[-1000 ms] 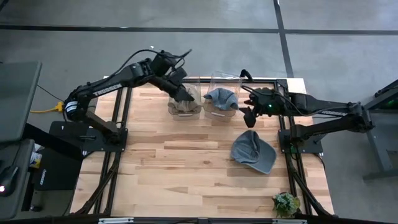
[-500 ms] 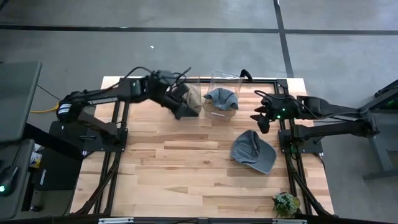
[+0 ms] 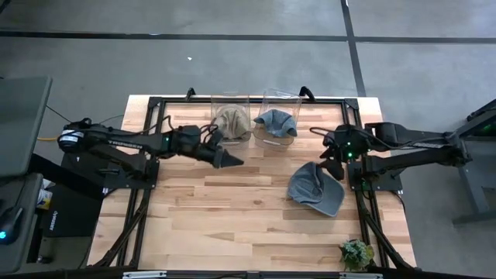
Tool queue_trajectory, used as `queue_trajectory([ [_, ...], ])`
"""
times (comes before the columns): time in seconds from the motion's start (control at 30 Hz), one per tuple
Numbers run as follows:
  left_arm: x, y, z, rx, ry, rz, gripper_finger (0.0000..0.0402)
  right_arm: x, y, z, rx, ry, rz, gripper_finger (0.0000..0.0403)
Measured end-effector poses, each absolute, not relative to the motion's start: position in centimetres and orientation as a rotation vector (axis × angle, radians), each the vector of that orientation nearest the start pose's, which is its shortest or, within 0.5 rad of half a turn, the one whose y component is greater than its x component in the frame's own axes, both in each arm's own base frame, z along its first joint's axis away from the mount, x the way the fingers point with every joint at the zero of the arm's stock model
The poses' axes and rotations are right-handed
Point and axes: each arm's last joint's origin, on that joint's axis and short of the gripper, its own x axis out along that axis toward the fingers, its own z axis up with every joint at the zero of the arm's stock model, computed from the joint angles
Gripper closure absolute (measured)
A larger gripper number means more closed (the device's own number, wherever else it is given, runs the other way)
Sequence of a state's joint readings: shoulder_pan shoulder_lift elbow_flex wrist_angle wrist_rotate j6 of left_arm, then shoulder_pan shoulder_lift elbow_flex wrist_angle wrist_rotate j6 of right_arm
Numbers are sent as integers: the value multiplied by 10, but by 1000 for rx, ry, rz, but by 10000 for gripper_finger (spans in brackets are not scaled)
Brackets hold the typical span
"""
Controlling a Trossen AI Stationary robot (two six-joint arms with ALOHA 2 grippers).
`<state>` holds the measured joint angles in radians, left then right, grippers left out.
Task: Pick & Place hat
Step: Put the blue cap into the right transparent bin
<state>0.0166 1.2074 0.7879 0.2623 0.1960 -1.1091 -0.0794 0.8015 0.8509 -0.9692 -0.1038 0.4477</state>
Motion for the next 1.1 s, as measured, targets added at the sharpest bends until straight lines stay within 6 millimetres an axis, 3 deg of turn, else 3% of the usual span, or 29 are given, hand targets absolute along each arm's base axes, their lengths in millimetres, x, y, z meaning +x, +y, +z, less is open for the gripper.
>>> queue_trajectory([
  [0.27, 264, -15, 274, -1103, 197, -83, 402, 142, 12, 283, 526, 997, -102, 206],
  [0.53, 267, -16, 237, -1195, 305, -85, 402, 155, 33, 274, 594, 1079, -102, 206],
  [0.77, 273, -18, 234, -1205, 320, -144, 402, 174, 63, 258, 533, 1163, -44, 206],
  [1.1, 272, -20, 235, -1209, 361, -238, 402, 186, 96, 231, 345, 1235, -116, 206],
])
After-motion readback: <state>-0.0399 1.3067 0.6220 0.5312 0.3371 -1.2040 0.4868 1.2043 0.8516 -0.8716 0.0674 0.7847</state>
